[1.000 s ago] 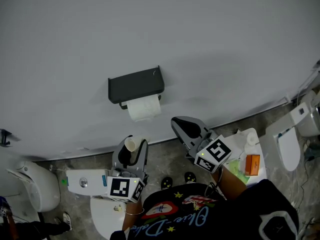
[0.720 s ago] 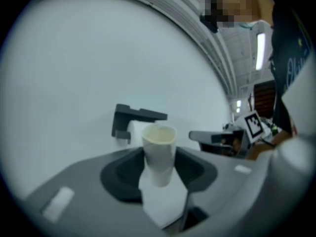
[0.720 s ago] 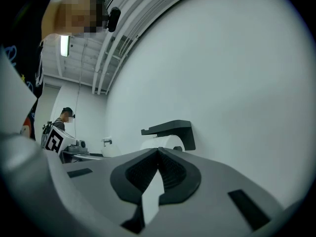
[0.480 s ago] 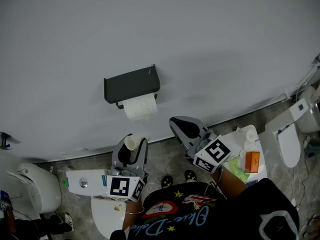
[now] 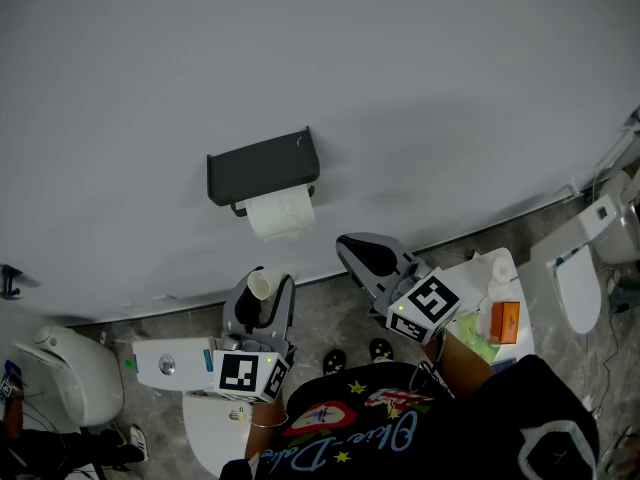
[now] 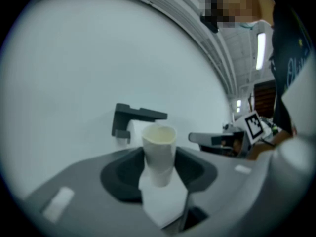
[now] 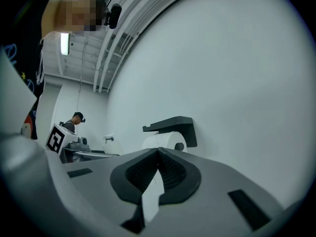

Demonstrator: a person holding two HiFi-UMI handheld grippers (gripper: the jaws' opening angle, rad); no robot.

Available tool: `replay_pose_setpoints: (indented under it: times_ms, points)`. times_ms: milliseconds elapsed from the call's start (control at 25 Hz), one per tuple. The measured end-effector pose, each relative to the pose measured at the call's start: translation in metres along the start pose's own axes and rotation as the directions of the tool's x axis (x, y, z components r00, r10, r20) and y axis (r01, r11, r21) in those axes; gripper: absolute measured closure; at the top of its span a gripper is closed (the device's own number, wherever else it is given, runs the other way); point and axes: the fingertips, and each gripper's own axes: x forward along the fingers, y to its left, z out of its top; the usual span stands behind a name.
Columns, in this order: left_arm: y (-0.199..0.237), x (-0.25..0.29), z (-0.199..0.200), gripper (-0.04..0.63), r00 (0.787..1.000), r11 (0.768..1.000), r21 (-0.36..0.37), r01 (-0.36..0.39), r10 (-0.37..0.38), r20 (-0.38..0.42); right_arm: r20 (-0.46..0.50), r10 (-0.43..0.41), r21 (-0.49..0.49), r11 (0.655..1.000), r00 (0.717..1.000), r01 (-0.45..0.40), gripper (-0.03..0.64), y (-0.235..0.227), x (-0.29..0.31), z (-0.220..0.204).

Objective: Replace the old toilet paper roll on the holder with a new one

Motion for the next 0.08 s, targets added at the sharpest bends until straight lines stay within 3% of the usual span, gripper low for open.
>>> replay_pose_setpoints:
  times_ms: [80]
  points:
    - [0.0002,0.0005,-0.0007,0.41,1.0,1.0,-0.001,0.0,0.0,-0.001,-0.015,0.008,-0.006,1.0,1.0,-0.008,0.603,0.0003,0.0007,-0.0028]
